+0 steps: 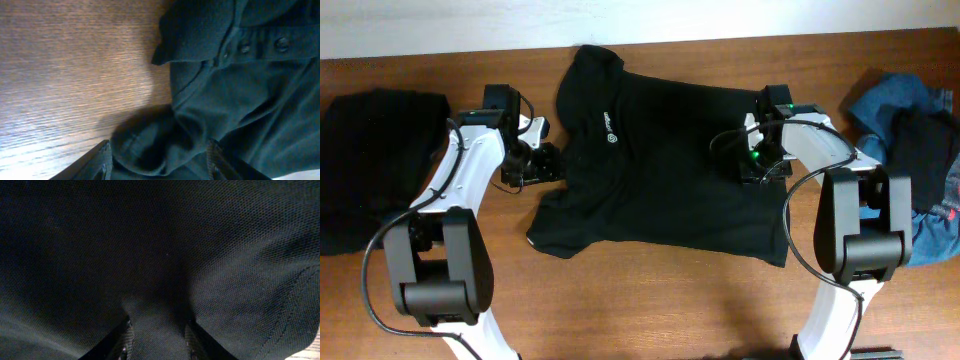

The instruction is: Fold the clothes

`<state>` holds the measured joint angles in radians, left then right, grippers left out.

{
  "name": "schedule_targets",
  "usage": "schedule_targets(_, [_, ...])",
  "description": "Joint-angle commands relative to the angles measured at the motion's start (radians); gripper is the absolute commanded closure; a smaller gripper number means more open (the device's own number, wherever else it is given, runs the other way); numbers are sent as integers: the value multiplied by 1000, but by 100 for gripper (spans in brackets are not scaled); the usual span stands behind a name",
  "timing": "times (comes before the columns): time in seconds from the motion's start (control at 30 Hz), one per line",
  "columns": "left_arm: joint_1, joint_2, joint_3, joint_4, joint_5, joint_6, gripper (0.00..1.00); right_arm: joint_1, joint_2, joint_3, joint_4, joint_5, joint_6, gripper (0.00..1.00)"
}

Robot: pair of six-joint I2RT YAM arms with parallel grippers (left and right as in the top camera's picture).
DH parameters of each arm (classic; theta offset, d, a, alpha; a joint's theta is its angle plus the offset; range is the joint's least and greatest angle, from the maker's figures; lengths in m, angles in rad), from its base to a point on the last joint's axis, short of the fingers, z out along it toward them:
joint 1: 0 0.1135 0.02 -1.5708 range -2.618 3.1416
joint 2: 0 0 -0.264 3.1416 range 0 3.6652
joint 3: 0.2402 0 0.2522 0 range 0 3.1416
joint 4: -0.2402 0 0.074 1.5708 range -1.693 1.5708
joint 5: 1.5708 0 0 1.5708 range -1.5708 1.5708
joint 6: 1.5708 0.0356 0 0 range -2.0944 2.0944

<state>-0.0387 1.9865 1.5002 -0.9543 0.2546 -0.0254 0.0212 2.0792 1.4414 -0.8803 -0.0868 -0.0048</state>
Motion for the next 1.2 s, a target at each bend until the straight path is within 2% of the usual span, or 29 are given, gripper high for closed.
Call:
schedule_targets(0.0, [-11,2,2,-2,-37,89,39,-2,5,-8,6,12,-6,61])
schedule_targets(0.1, [-16,5,-10,4,2,131,34,-2,5,-8,6,12,-5,61])
schedule_targets(0.27, [-16,39,-26,19,185,230,28,-2,5,-8,6,12,-5,61])
schedule_targets(0.63, [-37,158,-26,30,197,238,29,-2,5,-8,7,13,-6,61])
schedule_targets(0.7, [-39,161,-26,34,190,245,43,-2,5,-8,7,13,-6,61])
schedule_targets(0.73, [-39,160,-26,38,185,245,58,-2,5,-8,7,13,-5,61])
schedule_targets(0.83, [-28,160,-23,47,147,243,87,-2,5,-8,7,13,-6,61])
schedule_targets(0.87, [-21,160,-23,48,133,244,90,-2,5,-8,7,13,-6,61])
schedule_targets(1.17, [56,160,-22,53,0,206,90,-2,5,-8,7,13,-6,61])
